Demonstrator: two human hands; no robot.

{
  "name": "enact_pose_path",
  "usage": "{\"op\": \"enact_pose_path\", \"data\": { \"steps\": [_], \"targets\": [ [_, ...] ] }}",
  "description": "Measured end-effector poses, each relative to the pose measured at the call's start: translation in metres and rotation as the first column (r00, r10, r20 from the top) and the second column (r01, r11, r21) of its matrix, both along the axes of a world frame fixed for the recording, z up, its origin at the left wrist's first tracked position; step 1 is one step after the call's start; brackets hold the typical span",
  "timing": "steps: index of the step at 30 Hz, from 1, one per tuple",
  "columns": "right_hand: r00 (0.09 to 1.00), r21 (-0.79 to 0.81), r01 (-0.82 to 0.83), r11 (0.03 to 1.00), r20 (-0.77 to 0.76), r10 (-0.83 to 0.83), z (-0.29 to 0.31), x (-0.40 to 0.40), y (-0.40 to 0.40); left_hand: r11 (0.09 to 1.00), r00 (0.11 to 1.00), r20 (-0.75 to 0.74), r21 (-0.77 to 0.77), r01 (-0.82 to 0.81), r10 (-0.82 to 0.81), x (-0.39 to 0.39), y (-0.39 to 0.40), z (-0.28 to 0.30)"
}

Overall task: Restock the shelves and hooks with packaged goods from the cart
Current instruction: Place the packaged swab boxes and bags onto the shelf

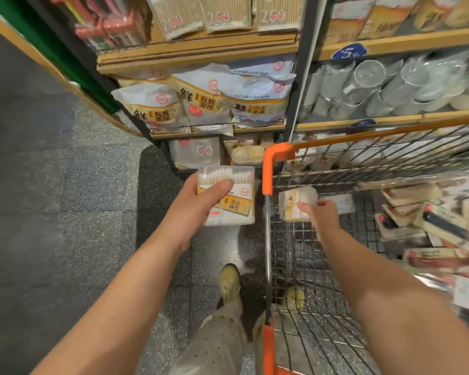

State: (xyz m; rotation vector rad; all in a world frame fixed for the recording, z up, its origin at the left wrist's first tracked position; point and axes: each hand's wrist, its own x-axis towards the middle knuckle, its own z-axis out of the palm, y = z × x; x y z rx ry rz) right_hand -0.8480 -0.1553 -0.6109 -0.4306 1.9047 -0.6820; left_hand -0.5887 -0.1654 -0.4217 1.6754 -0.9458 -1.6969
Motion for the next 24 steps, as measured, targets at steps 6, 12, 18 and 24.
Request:
{"op": "enact_pose_path", "data": {
  "steps": [6, 12, 18, 24],
  "targets": [
    [0.993, -0.097, -0.013, 0.995, 0.112, 0.024, 0.074, -0.025, 0.015, 0.998, 0.998, -0.030, 0.003, -0.063, 0.063, -0.011, 0.006, 0.037],
    [0.954, -0.324, -0.087, 0.942, 0.245, 0.172, 0.203, -0.045, 0.016, 0.991, 0.989, -0.094, -0.060, -0.122, 0.116, -0.027, 0.012, 0.093],
    [0.898, -0.491, -0.233, 0.840, 0.223, 0.380, 0.308, -0.031, 0.012, 0.984, 0.988, -0.129, -0.145, -0.105, 0.086, -0.022, 0.017, 0.149],
    [0.878, -0.577, -0.314, 0.754, 0.127, 0.462, 0.395, 0.013, -0.026, 0.966, 0.993, -0.109, -0.249, -0.072, 0.046, 0.019, -0.013, 0.207]
  ]
}}
